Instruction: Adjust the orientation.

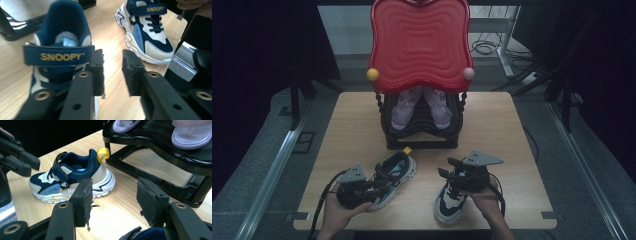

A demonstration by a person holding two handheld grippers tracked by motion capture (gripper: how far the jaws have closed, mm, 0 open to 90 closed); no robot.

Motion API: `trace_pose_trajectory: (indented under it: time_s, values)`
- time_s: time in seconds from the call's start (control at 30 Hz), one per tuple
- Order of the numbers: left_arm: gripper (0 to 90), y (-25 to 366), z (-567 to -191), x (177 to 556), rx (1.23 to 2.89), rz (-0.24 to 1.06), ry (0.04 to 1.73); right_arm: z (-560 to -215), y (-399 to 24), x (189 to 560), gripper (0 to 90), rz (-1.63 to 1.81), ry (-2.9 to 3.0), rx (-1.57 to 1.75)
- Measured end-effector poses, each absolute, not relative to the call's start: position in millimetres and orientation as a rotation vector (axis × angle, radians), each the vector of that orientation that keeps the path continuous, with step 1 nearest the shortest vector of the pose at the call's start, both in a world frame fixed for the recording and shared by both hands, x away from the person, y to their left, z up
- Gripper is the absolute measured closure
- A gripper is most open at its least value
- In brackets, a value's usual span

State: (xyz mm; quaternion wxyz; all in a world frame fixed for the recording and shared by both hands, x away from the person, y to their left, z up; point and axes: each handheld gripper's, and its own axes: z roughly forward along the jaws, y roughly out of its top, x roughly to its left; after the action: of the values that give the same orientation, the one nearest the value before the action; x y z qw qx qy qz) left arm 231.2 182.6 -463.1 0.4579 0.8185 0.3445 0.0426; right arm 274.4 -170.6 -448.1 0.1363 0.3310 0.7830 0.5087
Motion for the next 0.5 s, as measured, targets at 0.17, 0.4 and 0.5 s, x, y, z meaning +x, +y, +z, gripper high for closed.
trace_pose_trajectory:
  time_s: [0.17, 0.4, 0.5]
  values:
    - [88.5, 174, -469, 228, 2.081, 0.088, 0.845, -449, -171, 275, 47.4, 1.457, 2.273, 0.969]
    - [90.0, 168, -481, 231, 2.138, 0.066, 0.878, -450, -175, 275, 47.3, 1.449, 2.262, 0.986]
    - [90.0, 166, -486, 233, 2.157, 0.065, 0.892, -451, -175, 276, 47.1, 1.442, 2.269, 0.994]
